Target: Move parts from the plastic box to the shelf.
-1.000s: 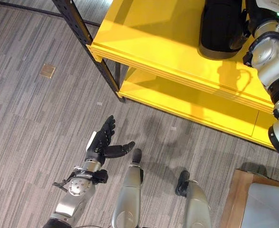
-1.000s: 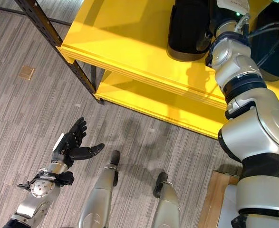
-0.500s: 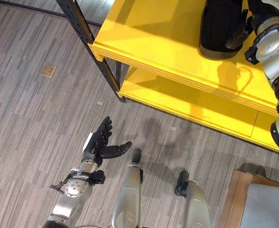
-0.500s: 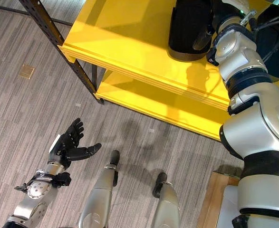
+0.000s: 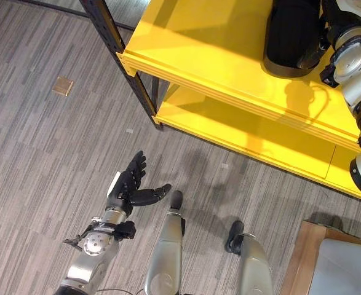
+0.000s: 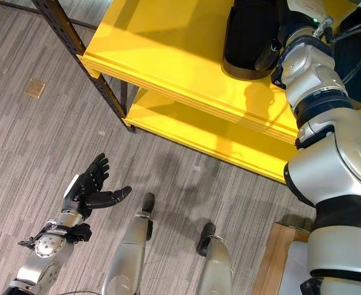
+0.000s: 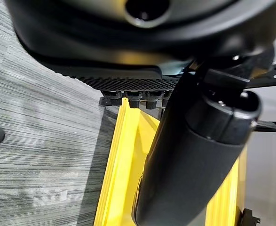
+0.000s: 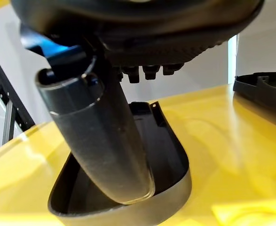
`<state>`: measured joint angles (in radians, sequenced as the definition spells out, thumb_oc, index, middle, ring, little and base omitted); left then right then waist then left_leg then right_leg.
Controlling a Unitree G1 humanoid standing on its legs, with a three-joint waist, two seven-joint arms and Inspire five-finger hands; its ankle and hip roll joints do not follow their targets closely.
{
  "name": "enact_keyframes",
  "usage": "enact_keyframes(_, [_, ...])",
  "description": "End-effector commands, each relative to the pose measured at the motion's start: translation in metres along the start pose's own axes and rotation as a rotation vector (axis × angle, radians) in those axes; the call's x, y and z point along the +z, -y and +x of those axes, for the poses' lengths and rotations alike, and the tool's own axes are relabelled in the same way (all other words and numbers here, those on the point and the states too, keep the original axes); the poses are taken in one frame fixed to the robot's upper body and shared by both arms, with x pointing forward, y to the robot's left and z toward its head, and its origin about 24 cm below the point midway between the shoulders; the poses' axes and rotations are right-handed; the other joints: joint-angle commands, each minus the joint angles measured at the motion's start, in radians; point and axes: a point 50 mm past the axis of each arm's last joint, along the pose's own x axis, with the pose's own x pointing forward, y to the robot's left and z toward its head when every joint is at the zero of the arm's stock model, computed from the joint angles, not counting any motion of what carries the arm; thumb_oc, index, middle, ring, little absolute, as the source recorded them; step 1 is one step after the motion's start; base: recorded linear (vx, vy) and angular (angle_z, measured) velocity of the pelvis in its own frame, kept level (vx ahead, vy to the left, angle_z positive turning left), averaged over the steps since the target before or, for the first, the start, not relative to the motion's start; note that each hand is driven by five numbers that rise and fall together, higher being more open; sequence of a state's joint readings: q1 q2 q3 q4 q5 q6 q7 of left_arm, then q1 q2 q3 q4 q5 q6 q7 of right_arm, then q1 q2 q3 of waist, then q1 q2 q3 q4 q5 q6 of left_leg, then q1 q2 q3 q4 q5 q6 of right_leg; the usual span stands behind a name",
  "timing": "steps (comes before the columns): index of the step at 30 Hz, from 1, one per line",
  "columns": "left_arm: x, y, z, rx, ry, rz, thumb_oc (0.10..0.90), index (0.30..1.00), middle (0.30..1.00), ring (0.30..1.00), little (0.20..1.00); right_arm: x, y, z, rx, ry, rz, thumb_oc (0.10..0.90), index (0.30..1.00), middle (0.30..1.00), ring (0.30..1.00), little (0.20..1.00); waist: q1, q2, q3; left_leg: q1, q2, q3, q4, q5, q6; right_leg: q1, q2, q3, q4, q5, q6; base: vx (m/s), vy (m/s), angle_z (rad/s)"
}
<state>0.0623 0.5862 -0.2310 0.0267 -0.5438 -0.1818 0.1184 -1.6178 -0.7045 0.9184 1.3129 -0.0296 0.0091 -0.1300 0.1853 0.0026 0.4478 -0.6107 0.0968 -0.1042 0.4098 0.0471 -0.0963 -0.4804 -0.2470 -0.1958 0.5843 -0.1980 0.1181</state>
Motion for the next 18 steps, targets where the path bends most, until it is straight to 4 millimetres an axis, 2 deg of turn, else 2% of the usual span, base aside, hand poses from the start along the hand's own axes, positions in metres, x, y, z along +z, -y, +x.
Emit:
enact_keyframes(1, [0.046,-0.003,0.001,-0.036,0.226,0.041,0.9,1.0,1.0,1.0,1.0,0.006,0.068,0.002,-0.2,0.026,-0.025,0.9,1.0,1.0,1.0,1.0,0.03,-0.023,-0.015,-0.006,0.065,-0.064,0.082,-0.114,-0.027,0.103,-0.017,0.049,-0.147,0.083,0.026,0.0,0.0,0.0])
enact_keyframes(9, [0.049,-0.003,0.001,-0.05,0.235,0.053,0.9,1.0,1.0,1.0,1.0,-0.001,0.059,0.002,-0.161,-0.006,-0.089,0.9,1.0,1.0,1.0,1.0,0.041,-0.019,-0.009,-0.02,0.06,-0.069,0.085,-0.112,-0.025,0.098,-0.018,0.045,-0.149,0.085,0.027,0.0,0.002,0.03])
enact_keyframes(18, [0.049,-0.001,0.003,-0.059,0.231,0.049,0.9,1.0,1.0,1.0,1.0,-0.012,0.057,0.002,-0.12,-0.055,-0.044,0.9,1.0,1.0,1.0,1.0,0.048,-0.02,-0.003,-0.027,0.055,-0.072,0.087,-0.114,-0.022,0.099,-0.02,0.041,-0.152,0.087,0.027,0.0,0.0,0.0])
